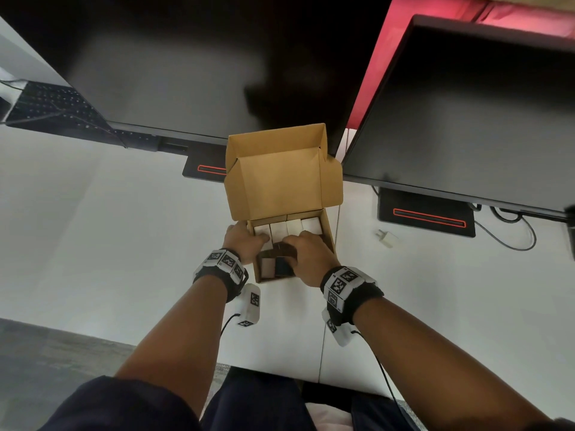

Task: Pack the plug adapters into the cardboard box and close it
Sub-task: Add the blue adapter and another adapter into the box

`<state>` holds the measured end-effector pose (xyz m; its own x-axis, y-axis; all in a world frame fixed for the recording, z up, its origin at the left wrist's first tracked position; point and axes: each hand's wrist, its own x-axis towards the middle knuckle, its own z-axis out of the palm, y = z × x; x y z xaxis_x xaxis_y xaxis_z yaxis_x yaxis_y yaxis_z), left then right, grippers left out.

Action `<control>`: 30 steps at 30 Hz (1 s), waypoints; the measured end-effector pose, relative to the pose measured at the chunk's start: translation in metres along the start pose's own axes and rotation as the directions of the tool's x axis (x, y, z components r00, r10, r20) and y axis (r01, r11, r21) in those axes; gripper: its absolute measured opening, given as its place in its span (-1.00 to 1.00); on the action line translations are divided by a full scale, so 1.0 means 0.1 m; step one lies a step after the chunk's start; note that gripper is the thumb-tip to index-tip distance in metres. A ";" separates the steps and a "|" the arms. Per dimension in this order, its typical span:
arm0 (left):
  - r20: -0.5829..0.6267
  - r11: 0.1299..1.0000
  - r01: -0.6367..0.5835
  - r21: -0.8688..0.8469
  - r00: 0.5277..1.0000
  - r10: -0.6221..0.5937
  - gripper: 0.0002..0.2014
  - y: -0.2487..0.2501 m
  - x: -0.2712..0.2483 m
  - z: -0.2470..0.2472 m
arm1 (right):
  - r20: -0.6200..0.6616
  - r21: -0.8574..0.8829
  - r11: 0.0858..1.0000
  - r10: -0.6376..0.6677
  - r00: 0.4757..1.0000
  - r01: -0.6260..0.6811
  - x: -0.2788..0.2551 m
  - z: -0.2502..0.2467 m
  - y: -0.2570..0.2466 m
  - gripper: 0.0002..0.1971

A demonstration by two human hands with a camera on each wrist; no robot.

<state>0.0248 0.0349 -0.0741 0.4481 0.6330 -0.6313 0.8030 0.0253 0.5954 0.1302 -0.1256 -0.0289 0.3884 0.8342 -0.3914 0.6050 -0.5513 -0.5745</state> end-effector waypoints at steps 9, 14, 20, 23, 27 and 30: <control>-0.011 1.000 0.004 0.021 1.000 -0.004 -0.45 0.03 -0.04 0.00 | 0.112 -0.036 0.998 -0.039 0.993 0.043 -0.01 -0.01 -0.01 -0.73; -0.006 1.000 -0.005 0.030 1.000 0.005 -0.49 0.02 -0.03 0.00 | 0.146 -0.083 0.995 -0.045 0.988 0.058 0.05 -0.06 -0.03 -0.71; -0.017 0.999 -0.026 0.031 1.000 0.026 -0.52 0.00 -0.01 0.00 | 0.109 -0.104 0.987 -0.108 0.988 0.120 0.07 -0.04 -0.13 -0.81; -0.026 0.998 -0.035 0.045 0.999 0.036 -0.55 -0.03 0.03 0.01 | 0.148 -0.143 0.973 -0.157 0.976 0.179 0.09 0.01 -0.26 -0.75; -0.024 0.998 -0.041 0.046 0.999 0.042 -0.52 -0.08 0.08 0.01 | 0.171 -0.230 0.952 -0.162 0.972 0.200 0.11 0.09 -0.32 -0.70; -0.016 0.997 -0.046 0.055 0.999 0.047 -0.51 -0.07 0.08 0.01 | 0.174 -0.252 0.945 -0.169 0.970 0.209 0.12 0.09 -0.32 -0.68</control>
<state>0.0229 0.0391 -0.0839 0.4793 0.6459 -0.5942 0.8018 -0.0468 0.5958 0.1092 -0.0981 -0.0222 0.1538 0.8999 -0.4081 0.8282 -0.3427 -0.4436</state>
